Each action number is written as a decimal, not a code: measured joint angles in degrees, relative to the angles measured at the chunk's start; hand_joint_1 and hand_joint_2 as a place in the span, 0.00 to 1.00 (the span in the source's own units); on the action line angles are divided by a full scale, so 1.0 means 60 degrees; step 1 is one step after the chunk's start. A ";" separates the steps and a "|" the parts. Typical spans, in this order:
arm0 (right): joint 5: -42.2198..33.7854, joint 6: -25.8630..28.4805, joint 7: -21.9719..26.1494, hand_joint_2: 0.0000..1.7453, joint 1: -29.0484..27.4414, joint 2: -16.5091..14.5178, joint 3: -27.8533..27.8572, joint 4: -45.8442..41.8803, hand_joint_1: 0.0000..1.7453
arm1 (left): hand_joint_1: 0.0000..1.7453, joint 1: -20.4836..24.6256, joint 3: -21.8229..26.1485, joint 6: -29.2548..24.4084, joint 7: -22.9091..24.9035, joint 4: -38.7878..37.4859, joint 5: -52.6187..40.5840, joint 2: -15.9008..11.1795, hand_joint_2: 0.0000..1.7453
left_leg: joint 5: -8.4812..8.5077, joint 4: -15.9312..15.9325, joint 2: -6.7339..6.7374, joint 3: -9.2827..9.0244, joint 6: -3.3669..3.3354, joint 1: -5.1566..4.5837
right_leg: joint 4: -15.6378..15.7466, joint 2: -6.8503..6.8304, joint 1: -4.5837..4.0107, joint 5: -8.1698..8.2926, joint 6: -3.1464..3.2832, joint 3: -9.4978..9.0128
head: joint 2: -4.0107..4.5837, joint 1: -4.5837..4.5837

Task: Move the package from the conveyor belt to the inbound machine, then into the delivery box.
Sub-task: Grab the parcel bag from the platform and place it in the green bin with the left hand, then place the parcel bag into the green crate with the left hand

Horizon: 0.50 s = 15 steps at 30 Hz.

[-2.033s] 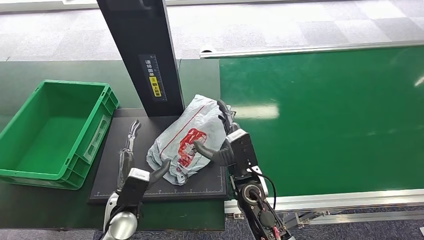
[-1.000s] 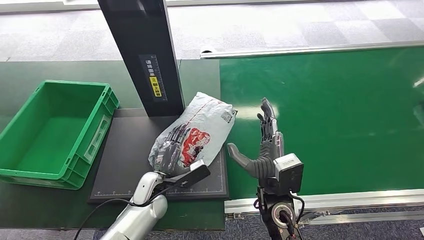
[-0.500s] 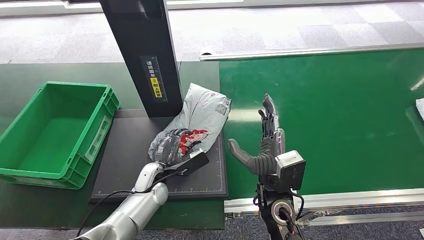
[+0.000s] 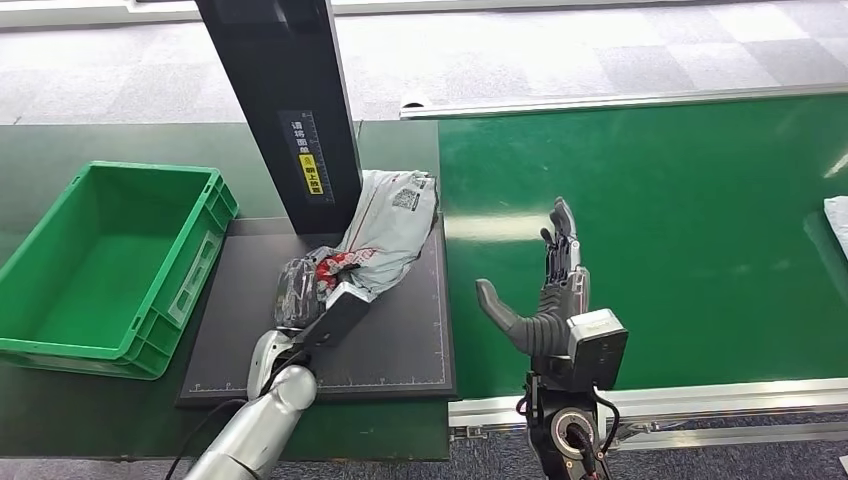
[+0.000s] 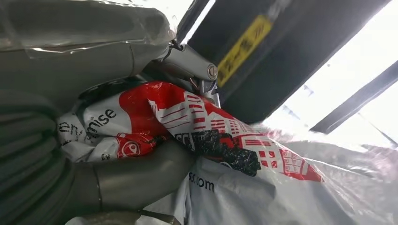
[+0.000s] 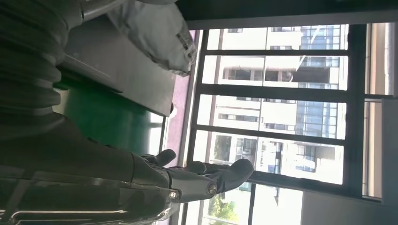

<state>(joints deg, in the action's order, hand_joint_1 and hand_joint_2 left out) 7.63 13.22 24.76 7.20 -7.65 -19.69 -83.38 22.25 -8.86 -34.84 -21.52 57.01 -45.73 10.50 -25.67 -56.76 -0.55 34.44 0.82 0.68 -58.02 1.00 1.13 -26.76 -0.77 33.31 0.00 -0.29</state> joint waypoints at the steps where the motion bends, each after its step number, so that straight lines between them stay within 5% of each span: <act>1: 0.0006 0.0066 0.0039 1.00 -0.0070 0.0011 0.0049 -0.0028 0.00 | 1.00 -0.0243 0.0018 -0.0147 -0.0275 0.0678 0.0383 -0.0035 1.00 | -0.0001 0.0000 0.0003 0.0004 0.0000 0.0000 | 0.0000 0.0001 0.0000 0.0000 0.0000 0.0005 | 0.0000 0.0001; 8: 0.0041 0.0386 0.0226 1.00 -0.0629 0.0112 0.0412 -0.0300 0.00 | 1.00 -0.1798 0.0940 -0.0843 -0.2611 0.5466 0.2711 -0.0057 1.00 | -0.0008 0.0000 0.0010 0.0033 0.0003 0.0001 | 0.0001 0.0003 -0.0001 -0.0004 0.0002 0.0039 | 0.0000 -0.0001; 15: 0.0075 0.0472 0.0266 1.00 -0.0868 0.0124 0.0559 -0.0558 0.00 | 1.00 -0.2196 0.2331 -0.0855 -0.2753 0.7303 0.2192 0.0229 1.00 | -0.0006 0.0001 0.0001 0.0029 0.0001 0.0001 | 0.0001 0.0001 -0.0001 -0.0004 0.0002 0.0031 | 0.0000 0.0002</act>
<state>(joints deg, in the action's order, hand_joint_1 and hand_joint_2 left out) 8.08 16.05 26.35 1.99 -6.91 -16.33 -86.73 9.08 5.12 -39.98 -38.03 100.83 -32.58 11.87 -25.71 -56.76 -0.55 34.61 0.82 0.68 -58.01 1.01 1.12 -26.78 -0.76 33.49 0.00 -0.28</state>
